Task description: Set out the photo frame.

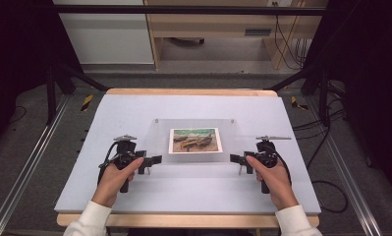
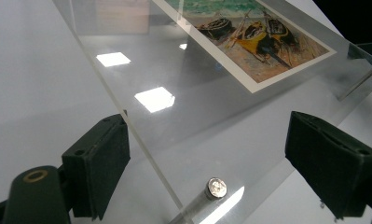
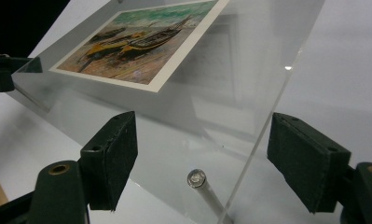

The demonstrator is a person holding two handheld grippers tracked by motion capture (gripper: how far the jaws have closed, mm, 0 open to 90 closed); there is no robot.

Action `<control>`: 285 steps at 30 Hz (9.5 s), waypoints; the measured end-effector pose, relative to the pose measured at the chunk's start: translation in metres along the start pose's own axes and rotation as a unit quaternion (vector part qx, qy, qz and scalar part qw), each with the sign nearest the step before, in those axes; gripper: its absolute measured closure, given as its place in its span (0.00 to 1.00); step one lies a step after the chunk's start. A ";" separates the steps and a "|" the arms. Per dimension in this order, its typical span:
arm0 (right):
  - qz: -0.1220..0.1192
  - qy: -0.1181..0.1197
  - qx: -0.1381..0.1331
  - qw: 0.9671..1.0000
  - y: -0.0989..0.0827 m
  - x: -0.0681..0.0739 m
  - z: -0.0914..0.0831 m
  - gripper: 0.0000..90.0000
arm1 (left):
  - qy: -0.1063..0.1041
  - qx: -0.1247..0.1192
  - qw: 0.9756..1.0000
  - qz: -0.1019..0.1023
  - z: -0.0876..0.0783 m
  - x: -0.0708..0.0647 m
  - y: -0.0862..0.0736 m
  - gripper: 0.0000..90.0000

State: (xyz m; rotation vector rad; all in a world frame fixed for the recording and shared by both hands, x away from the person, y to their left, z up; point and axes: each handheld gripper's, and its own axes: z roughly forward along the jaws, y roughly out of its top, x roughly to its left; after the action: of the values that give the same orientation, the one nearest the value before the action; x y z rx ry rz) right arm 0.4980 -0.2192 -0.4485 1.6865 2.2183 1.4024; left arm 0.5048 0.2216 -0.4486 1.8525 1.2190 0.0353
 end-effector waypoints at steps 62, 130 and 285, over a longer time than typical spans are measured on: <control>-0.068 -0.034 -0.034 0.997 -0.007 0.009 -0.010 0.34 | 0.034 -0.039 0.998 0.027 -0.008 -0.008 -0.002 0.38; -0.140 -0.074 -0.039 0.987 -0.029 0.028 -0.028 0.39 | 0.070 -0.054 0.994 0.062 -0.024 -0.030 -0.020 0.48; -0.163 -0.105 -0.027 0.981 -0.090 0.044 -0.059 0.78 | 0.099 -0.028 0.989 0.111 -0.052 -0.062 -0.081 0.72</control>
State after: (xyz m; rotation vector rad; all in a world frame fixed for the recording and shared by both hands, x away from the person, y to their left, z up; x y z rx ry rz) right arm 0.3822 -0.2228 -0.4514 1.3069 2.1896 1.1389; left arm 0.3903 0.2184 -0.4471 1.9624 1.1258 0.3796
